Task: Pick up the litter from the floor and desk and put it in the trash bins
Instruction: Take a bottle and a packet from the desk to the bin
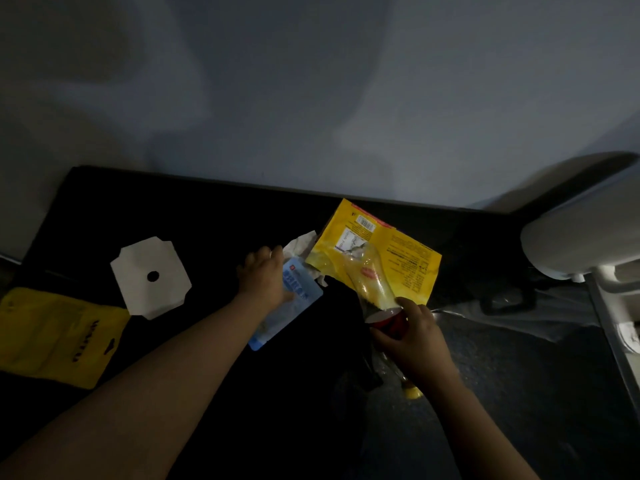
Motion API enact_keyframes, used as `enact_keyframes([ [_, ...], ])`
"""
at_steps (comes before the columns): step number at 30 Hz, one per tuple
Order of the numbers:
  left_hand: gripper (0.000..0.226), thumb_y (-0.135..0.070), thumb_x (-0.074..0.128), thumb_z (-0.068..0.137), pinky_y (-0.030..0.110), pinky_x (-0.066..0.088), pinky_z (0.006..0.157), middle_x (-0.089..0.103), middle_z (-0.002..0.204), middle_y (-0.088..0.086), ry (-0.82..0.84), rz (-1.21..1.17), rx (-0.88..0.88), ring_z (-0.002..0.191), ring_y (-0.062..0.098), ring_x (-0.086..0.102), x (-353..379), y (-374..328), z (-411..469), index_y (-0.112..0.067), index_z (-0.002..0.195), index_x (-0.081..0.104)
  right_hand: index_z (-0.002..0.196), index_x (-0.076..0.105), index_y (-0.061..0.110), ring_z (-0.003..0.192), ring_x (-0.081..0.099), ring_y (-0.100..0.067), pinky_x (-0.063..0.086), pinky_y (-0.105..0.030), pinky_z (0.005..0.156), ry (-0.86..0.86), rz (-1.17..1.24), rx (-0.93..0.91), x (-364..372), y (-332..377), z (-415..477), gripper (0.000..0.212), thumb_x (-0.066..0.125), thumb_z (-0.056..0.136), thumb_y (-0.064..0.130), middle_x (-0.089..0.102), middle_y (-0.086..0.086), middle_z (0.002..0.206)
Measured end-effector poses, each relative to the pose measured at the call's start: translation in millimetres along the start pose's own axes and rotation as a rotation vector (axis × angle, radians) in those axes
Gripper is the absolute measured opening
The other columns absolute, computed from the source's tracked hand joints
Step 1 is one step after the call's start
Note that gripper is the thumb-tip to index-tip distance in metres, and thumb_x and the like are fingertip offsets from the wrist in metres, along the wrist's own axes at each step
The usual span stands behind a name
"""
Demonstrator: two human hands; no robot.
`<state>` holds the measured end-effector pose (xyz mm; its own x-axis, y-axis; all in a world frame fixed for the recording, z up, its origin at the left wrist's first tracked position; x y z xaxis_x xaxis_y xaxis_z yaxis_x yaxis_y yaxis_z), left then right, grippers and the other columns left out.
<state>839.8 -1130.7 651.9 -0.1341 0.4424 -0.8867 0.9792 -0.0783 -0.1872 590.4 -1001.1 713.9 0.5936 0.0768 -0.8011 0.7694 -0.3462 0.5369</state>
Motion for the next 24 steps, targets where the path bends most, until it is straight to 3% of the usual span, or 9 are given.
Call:
enact_keyframes([
  [5,0.075,-0.048,0.068,0.08,0.044,0.04,0.095,0.043,0.137,0.012,-0.013,0.009,-0.035,0.125,0.033,0.044,13,4,5,-0.018,0.139,0.032,0.133,0.046,0.022,0.096,0.049,-0.01,0.046,-0.024,0.076,-0.006,0.016,0.026,-4,-7,0,0.071,0.073,0.073,0.048,0.044,0.009,0.112],
  [10,0.053,-0.044,0.055,0.091,0.042,0.041,0.095,0.05,0.135,0.009,-0.012,-0.007,-0.019,0.122,0.031,0.048,26,8,-10,-0.018,0.136,0.039,0.133,0.046,0.021,0.096,0.048,-0.009,0.042,-0.02,0.073,0.013,0.018,0.026,-1,-9,3,0.071,0.073,0.074,0.049,0.048,0.003,0.119],
  [15,0.046,-0.026,0.055,0.095,0.044,0.041,0.099,0.05,0.135,0.015,0.053,-0.364,-0.052,0.123,0.034,0.048,32,28,-33,-0.007,0.135,0.043,0.134,0.044,0.021,0.096,0.048,-0.01,0.038,-0.014,0.066,0.045,0.016,0.007,-3,-11,14,0.072,0.072,0.074,0.049,0.048,0.0,0.123],
  [18,0.031,-0.019,0.062,0.09,0.038,0.047,0.085,0.06,0.116,0.019,0.024,-0.541,-0.061,0.107,0.035,0.057,21,36,-43,-0.003,0.116,0.057,0.134,0.044,0.021,0.096,0.048,-0.011,0.041,-0.017,0.068,0.056,0.029,0.008,-4,-12,19,0.072,0.072,0.074,0.05,0.048,0.0,0.122],
  [21,0.015,-0.02,0.068,0.085,0.028,0.041,0.061,0.061,0.088,0.008,-0.019,-0.599,-0.065,0.088,0.031,0.062,9,35,-50,-0.01,0.093,0.061,0.133,0.045,0.022,0.096,0.049,-0.011,0.041,-0.017,0.068,0.062,0.026,0.002,-3,-11,22,0.072,0.073,0.074,0.051,0.048,0.001,0.12],
  [24,0.014,-0.022,0.069,0.084,0.026,0.042,0.061,0.061,0.083,0.005,-0.028,-0.629,-0.045,0.081,0.027,0.062,3,28,-54,-0.011,0.09,0.063,0.135,0.044,0.021,0.097,0.049,-0.011,0.041,-0.017,0.068,0.071,0.028,-0.005,-2,-9,24,0.074,0.073,0.074,0.05,0.048,0.001,0.122],
])
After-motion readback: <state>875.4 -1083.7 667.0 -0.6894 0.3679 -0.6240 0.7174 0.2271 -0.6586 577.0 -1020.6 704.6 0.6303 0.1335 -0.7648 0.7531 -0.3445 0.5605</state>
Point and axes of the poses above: each hand's wrist, its own z-axis towards the middle knuckle, its own x-axis out of the palm, y = z × x, the point moved 7 cm from there along z, towards the middle knuckle
